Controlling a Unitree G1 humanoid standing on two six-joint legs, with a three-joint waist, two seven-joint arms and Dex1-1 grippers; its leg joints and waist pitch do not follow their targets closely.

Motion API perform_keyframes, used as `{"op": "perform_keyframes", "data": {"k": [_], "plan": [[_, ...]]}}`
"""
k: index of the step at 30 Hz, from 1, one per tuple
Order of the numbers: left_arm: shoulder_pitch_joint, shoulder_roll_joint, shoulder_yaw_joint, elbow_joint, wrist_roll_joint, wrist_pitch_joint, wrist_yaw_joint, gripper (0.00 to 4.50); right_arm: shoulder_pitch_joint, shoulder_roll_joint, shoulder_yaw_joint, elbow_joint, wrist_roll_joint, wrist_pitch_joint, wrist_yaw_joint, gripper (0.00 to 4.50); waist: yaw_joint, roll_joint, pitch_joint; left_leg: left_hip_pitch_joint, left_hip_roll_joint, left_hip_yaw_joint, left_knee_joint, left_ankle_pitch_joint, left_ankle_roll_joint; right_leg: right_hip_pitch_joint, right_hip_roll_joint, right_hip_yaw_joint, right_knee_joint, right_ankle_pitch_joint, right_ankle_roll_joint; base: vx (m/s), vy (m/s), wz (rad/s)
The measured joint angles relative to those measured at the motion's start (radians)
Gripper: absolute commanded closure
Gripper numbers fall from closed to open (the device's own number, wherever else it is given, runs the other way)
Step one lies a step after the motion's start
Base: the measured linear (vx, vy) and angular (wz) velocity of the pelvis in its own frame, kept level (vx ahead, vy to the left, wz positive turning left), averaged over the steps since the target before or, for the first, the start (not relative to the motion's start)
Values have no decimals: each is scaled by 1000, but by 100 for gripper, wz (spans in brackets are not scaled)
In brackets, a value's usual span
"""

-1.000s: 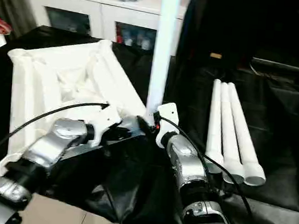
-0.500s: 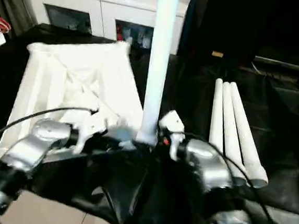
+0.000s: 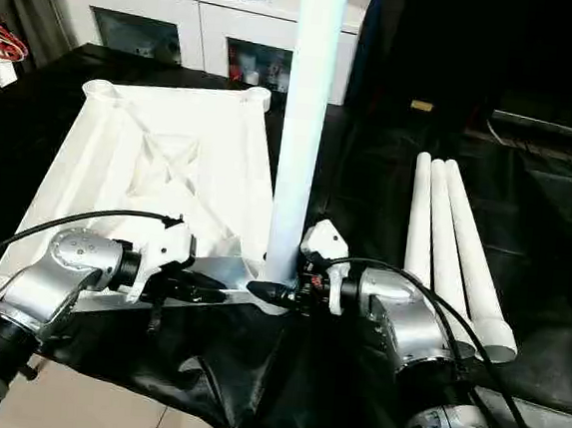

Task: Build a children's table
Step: Rotate leg to tighten

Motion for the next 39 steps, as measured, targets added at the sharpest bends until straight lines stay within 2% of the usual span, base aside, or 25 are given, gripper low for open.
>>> {"op": "perform_keyframes", "data": {"k": [2,4,7,14,15,18,22,24,27,29,32,33,34,35,37,39], "plan": [[-1,-17,3,8,6,1,37,450,0,23,-8,8,-12,-3,-63,179,-1,-1,0,1,0,0,0,0,0,0,0,0,0,0,0,0,0,0],[-30,-65,20,56,35,12,138,450,-17,86,-53,65,-35,-28,-232,180,-8,-1,-1,3,0,0,1,0,0,1,0,0,2,0,-1,0,0,0],[-60,-115,20,89,62,38,232,450,-51,135,-85,127,-52,-47,-395,180,-20,-1,-1,4,0,0,1,0,-1,3,0,1,1,0,0,0,0,0],[-138,-252,30,179,102,105,450,450,-139,230,-159,256,-81,-79,-761,180,-17,1,-1,3,-1,1,0,0,-1,4,-1,1,1,0,0,0,0,0],[-147,-260,30,190,108,105,458,450,-141,237,-167,264,-80,-88,-783,125,-16,1,-1,2,-1,1,0,0,0,3,-1,1,0,0,1,0,0,0],[-157,-272,30,200,117,102,477,450,-144,245,-190,269,-76,-94,-779,99,-16,2,-1,1,-1,1,0,0,1,3,-1,1,-1,-1,2,0,0,0],[-159,-272,29,209,123,79,488,450,-140,241,-184,268,-85,-107,-770,83,-18,3,-1,0,-1,1,0,0,1,2,-1,1,-1,-1,2,0,0,0],[-159,-273,29,215,128,65,492,395,-136,234,-178,262,-89,-108,-760,70,-18,3,-1,0,-1,1,0,0,1,2,-1,1,-1,-1,2,0,0,0],[-160,-298,59,226,94,35,513,392,-107,211,-164,221,-86,-108,-707,70,-17,1,0,-2,0,1,0,0,1,1,-1,0,-1,-1,1,0,0,0],[-163,-306,72,224,80,25,518,353,-80,198,-158,175,-79,-106,-675,70,-18,2,1,-2,0,1,0,0,1,1,-1,0,-2,-1,2,0,0,0],[-163,-299,89,202,63,18,527,345,-54,159,-145,95,-69,-106,-598,70,-24,1,0,-8,0,2,1,2,5,-6,-1,0,0,-1,2,0,0,0],[-161,-292,92,190,61,17,530,345,-47,147,-141,73,-64,-107,-578,70,-23,1,0,-9,0,2,1,3,6,-7,-1,0,0,-1,2,0,0,0],[-159,-282,101,180,58,16,535,314,-42,135,-138,59,-59,-106,-559,70,-24,1,0,-10,0,2,1,3,6,-7,-1,0,0,-1,2,0,0,0],[-153,-268,113,155,57,16,537,305,-33,124,-133,41,-53,-105,-536,70,-24,1,0,-10,1,2,1,3,6,-8,-1,0,0,-1,2,0,0,0],[-134,-221,139,87,56,20,540,305,-14,93,-127,19,-45,-101,-493,70,-22,1,0,-10,1,1,1,3,6,-8,-1,0,0,-1,2,0,0,0],[-89,-139,176,6,49,43,533,304,-2,43,-130,4,-39,-100,-450,70,-24,1,0,-10,1,2,1,2,6,-8,-1,0,0,-1,2,0,0,0]]}}
